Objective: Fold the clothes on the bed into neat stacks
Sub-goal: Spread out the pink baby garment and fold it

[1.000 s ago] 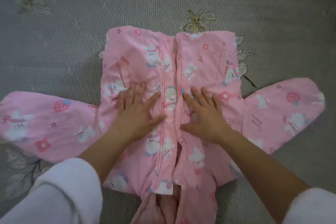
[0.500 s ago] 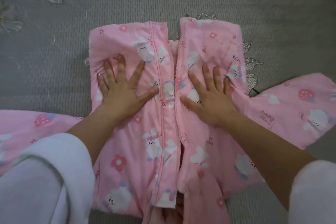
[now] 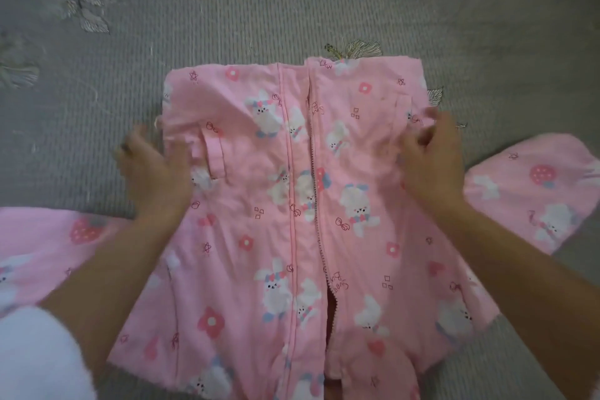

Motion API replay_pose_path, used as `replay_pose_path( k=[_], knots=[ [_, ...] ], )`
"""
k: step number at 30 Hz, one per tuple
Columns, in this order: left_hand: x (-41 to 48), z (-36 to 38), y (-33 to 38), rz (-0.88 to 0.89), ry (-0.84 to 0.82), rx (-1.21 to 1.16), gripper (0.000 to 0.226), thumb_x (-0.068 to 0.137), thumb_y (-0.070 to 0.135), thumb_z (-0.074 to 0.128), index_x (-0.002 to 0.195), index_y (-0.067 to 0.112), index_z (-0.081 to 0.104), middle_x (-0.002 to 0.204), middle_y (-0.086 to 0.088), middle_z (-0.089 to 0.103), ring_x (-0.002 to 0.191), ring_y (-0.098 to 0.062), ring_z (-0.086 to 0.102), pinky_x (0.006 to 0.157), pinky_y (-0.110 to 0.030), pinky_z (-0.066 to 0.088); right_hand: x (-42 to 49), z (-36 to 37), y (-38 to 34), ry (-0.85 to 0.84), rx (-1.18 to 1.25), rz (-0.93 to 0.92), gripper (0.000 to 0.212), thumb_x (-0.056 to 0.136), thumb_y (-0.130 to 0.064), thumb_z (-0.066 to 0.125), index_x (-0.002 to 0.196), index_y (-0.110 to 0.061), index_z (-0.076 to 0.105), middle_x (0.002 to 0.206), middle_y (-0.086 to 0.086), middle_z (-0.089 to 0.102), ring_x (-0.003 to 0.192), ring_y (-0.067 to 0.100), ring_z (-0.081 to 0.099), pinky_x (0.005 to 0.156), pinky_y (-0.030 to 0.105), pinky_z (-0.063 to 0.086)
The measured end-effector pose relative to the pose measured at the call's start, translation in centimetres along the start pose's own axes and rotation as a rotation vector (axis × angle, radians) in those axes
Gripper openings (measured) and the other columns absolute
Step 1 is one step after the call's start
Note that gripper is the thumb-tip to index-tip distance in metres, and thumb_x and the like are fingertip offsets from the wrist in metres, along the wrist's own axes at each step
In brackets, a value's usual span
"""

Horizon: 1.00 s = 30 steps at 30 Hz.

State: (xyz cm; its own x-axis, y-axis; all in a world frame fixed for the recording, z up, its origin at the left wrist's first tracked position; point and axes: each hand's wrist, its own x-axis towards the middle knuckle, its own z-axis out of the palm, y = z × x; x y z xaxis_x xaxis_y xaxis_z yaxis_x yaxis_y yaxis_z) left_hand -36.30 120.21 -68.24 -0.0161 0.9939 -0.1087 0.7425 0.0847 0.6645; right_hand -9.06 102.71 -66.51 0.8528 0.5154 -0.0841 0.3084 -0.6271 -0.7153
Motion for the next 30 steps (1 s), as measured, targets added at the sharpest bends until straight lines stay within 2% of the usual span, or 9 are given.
replay_pose_path(
  k=[3, 7, 10, 12, 13, 15, 18, 21, 30],
  knots=[
    [2.9, -0.5, 1.0, -0.367, -0.212, -0.315, 0.025, 0.074, 0.033, 0.068, 0.080, 0.009, 0.064, 0.069, -0.006, 0.058, 0.065, -0.022, 0.058, 0.062, -0.033, 0.045, 4.4, 0.0, -0.2, -0.056, 0.073, 0.467, 0.027, 0.079, -0.023, 0.060, 0.093, 0.000, 0.062, 0.079, 0.014, 0.060, 0.059, 0.025, 0.054, 0.051, 0.030, 0.035],
    [5.2, -0.4, 3.3, -0.275, -0.267, -0.286, 0.021, 0.080, 0.009, 0.061, 0.061, 0.014, 0.054, 0.035, 0.007, 0.049, 0.032, -0.008, 0.048, 0.035, -0.014, 0.033, 6.0, -0.3, -1.4, -0.051, 0.183, 0.457, 0.012, 0.078, -0.006, 0.058, 0.066, -0.003, 0.057, 0.060, 0.016, 0.059, 0.038, 0.023, 0.055, 0.037, 0.024, 0.037],
    [7.2, -0.6, 6.1, -0.217, -0.190, -0.503, 0.009, 0.084, 0.006, 0.053, 0.088, 0.012, 0.058, 0.058, 0.001, 0.062, 0.041, -0.002, 0.058, 0.038, -0.015, 0.044, 8.0, -1.3, -3.1, 0.043, 0.396, 0.373, 0.022, 0.084, -0.005, 0.057, 0.065, -0.012, 0.049, 0.063, 0.015, 0.060, 0.046, 0.022, 0.062, 0.038, 0.027, 0.046],
    [7.7, -0.2, 7.6, -0.101, -0.197, -0.531, 0.037, 0.083, 0.010, 0.057, 0.118, 0.017, 0.051, 0.083, -0.001, 0.066, 0.057, -0.004, 0.063, 0.051, -0.019, 0.049, 8.5, -1.3, -4.0, -0.017, 0.444, 0.285, 0.015, 0.084, -0.004, 0.059, 0.077, -0.014, 0.050, 0.077, 0.012, 0.059, 0.052, 0.019, 0.060, 0.045, 0.029, 0.050],
    [7.2, 0.1, 8.0, -0.021, -0.234, -0.459, 0.052, 0.081, 0.013, 0.060, 0.130, 0.020, 0.044, 0.096, -0.001, 0.064, 0.068, -0.006, 0.064, 0.058, -0.021, 0.050, 7.9, -1.1, -4.3, -0.087, 0.416, 0.240, 0.015, 0.084, -0.005, 0.060, 0.092, -0.014, 0.051, 0.086, 0.009, 0.057, 0.059, 0.018, 0.060, 0.050, 0.030, 0.051],
    [4.8, 1.2, 7.4, 0.174, -0.318, -0.144, 0.070, 0.087, 0.023, 0.061, 0.147, 0.023, 0.025, 0.124, -0.003, 0.055, 0.106, -0.014, 0.060, 0.084, -0.027, 0.048, 5.7, -0.4, -3.9, -0.214, 0.154, 0.091, 0.055, 0.087, -0.017, 0.061, 0.137, -0.021, 0.037, 0.109, -0.001, 0.052, 0.089, 0.019, 0.058, 0.076, 0.034, 0.050],
    [-1.5, 3.1, 3.9, 0.550, -0.496, 0.388, 0.066, 0.098, 0.041, 0.038, 0.153, 0.024, 0.008, 0.159, -0.010, 0.014, 0.146, -0.028, 0.013, 0.118, -0.044, 0.015, -0.4, 1.4, -1.3, -0.374, -0.327, -0.259, 0.068, 0.094, -0.034, 0.050, 0.152, -0.024, 0.015, 0.150, 0.007, 0.033, 0.137, 0.028, 0.032, 0.112, 0.041, 0.025],
    [-7.1, 3.8, 0.6, 0.666, -0.526, 0.542, 0.062, 0.094, 0.055, 0.012, 0.151, 0.036, 0.001, 0.160, 0.001, -0.015, 0.147, -0.019, -0.013, 0.117, -0.043, -0.006, -5.0, 3.4, 0.8, -0.487, -0.580, -0.414, 0.063, 0.097, -0.047, 0.032, 0.153, -0.032, 0.007, 0.162, 0.003, -0.006, 0.147, 0.024, -0.014, 0.118, 0.041, -0.009],
    [-10.2, 2.5, -0.5, 0.671, -0.650, 0.648, 0.061, 0.098, 0.052, 0.018, 0.149, 0.034, -0.008, 0.159, -0.001, -0.020, 0.145, -0.016, -0.021, 0.116, -0.038, -0.010, -6.8, 0.1, 1.9, -0.700, -0.791, -0.616, 0.061, 0.100, -0.049, 0.023, 0.152, -0.032, -0.004, 0.160, 0.000, -0.014, 0.146, 0.022, -0.018, 0.119, 0.038, -0.009]
  ],
)
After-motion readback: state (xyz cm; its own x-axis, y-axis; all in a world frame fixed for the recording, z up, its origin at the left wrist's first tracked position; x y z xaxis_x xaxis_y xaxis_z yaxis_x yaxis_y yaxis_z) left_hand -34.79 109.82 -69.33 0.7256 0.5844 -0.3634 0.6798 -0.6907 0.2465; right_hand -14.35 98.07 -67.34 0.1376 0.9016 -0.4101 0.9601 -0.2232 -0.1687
